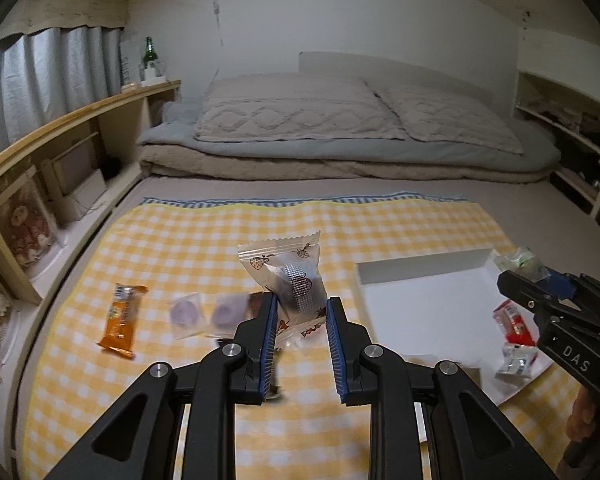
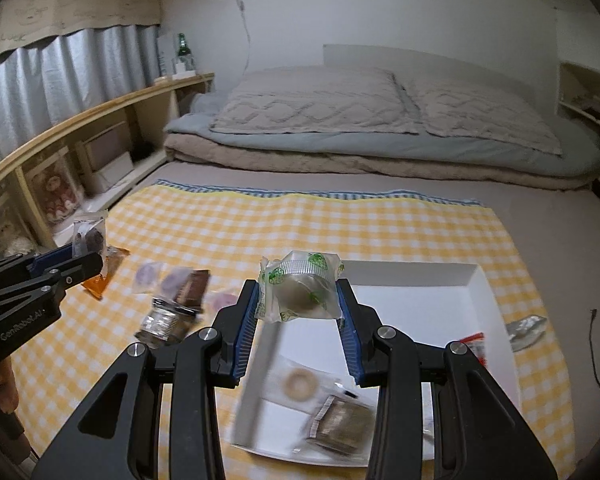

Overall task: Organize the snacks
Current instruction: 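Open the left tool over the tray while the right tool releases the green packet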

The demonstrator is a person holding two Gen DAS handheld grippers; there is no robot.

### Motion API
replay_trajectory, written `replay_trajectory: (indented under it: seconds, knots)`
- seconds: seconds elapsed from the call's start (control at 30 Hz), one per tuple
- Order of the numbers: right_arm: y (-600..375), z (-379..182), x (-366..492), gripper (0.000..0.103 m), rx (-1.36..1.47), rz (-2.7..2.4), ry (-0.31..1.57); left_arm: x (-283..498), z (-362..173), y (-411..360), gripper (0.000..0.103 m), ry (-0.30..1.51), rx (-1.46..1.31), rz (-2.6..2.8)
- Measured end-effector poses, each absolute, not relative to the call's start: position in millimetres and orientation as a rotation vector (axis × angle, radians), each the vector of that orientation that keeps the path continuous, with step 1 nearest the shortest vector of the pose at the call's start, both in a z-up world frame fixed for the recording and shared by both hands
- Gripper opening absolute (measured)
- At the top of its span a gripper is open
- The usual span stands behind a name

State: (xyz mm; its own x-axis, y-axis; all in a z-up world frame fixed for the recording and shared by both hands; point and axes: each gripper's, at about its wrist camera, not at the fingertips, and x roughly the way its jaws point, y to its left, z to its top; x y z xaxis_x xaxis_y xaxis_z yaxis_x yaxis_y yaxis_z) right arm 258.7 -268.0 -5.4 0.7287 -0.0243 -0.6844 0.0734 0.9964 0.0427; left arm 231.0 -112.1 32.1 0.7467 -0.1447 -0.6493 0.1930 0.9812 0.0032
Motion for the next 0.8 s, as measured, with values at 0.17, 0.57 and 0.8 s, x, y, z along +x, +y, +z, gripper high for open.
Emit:
replay_trajectory:
  seconds: [0.17,0.57,0.8]
  knots:
    - [-292.8,-14.4,255.5,0.039,0.077,-0.089,0.773,243.4,16.0,-132.5,0.024,0.739,0.056,-0.232]
    - [-335.6,-44.0,248.0,0.039,0.087,-0.152,0.849,270.7,-30.2,-181.5,0.024,0.854,0.049,-0.332]
    - [-354.5,-65.0,250.2,0.039,0.111,-0.192,0.914,286.7,-58.0,-201.5,0.024,0.900,0.088,-0.374]
